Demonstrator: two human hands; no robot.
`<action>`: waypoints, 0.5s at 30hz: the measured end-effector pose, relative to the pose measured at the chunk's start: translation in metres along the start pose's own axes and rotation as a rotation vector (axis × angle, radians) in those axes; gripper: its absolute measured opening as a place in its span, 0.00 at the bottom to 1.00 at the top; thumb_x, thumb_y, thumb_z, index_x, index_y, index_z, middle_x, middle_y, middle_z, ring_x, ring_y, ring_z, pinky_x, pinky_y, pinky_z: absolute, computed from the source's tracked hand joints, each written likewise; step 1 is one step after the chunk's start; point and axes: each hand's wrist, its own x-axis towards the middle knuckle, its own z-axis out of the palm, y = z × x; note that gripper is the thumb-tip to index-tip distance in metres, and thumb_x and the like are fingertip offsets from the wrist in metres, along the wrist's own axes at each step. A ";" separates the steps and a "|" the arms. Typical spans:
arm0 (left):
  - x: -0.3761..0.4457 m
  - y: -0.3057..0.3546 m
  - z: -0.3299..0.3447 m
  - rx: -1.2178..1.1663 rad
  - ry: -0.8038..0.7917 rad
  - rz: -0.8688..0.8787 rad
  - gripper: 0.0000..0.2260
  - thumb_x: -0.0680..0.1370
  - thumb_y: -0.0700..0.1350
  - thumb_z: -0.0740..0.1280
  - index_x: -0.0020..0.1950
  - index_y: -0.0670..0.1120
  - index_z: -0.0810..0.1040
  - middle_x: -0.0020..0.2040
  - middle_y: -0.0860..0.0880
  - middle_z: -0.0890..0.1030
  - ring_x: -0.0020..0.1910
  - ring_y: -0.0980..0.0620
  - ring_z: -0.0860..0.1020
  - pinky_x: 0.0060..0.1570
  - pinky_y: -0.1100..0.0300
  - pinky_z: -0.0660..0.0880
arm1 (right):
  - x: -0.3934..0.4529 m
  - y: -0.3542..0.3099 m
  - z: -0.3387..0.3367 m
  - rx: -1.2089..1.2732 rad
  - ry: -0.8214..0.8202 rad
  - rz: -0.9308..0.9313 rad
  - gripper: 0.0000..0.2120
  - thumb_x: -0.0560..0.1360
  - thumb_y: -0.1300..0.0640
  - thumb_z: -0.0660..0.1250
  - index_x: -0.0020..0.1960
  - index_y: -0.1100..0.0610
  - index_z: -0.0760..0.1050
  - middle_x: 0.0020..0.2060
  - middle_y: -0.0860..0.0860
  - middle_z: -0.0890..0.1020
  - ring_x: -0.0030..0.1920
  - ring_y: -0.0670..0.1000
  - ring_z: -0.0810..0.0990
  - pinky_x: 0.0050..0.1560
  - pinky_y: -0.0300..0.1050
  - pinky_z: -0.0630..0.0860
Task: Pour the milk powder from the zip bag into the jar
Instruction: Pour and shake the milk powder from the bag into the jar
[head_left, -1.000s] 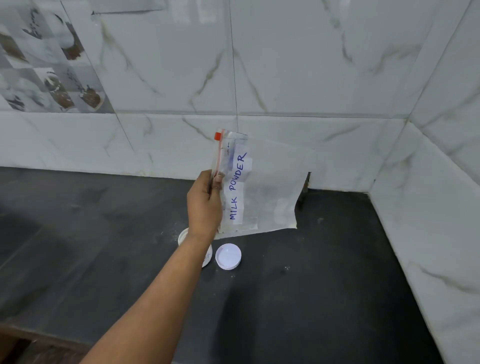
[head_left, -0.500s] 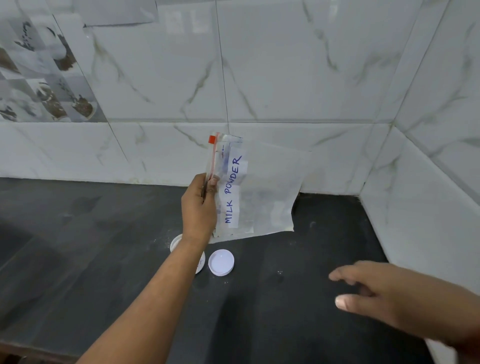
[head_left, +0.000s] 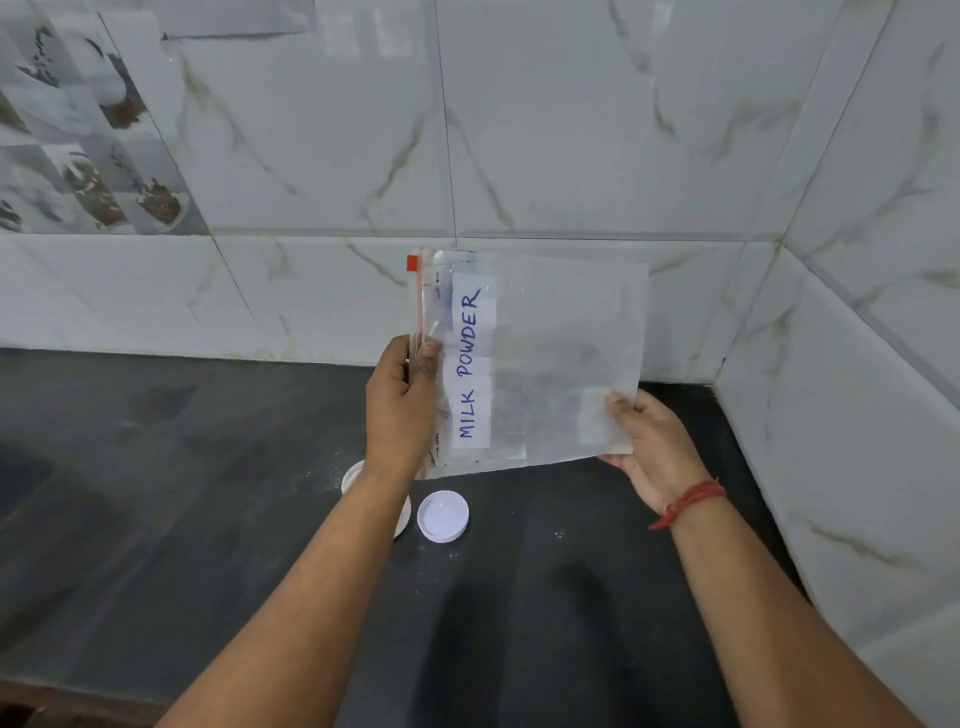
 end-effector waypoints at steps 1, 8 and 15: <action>0.002 -0.006 -0.006 0.053 0.022 0.006 0.12 0.84 0.51 0.64 0.42 0.47 0.72 0.43 0.50 0.75 0.39 0.55 0.71 0.41 0.61 0.72 | 0.001 -0.002 0.005 -0.010 0.015 -0.019 0.10 0.82 0.51 0.64 0.57 0.49 0.83 0.56 0.50 0.85 0.56 0.52 0.85 0.48 0.53 0.83; 0.005 -0.050 -0.061 0.185 0.118 -0.118 0.14 0.83 0.51 0.67 0.37 0.49 0.74 0.41 0.47 0.77 0.36 0.55 0.74 0.37 0.63 0.72 | 0.011 -0.021 0.058 -0.298 -0.007 -0.201 0.10 0.82 0.52 0.63 0.51 0.54 0.81 0.52 0.61 0.84 0.52 0.59 0.84 0.53 0.61 0.81; 0.009 -0.088 -0.113 -0.179 0.099 -0.359 0.08 0.84 0.49 0.65 0.55 0.49 0.82 0.53 0.48 0.87 0.53 0.48 0.85 0.53 0.53 0.82 | 0.019 -0.031 0.128 -0.649 -0.076 -0.359 0.12 0.83 0.49 0.60 0.48 0.50 0.81 0.41 0.47 0.84 0.43 0.45 0.82 0.43 0.40 0.78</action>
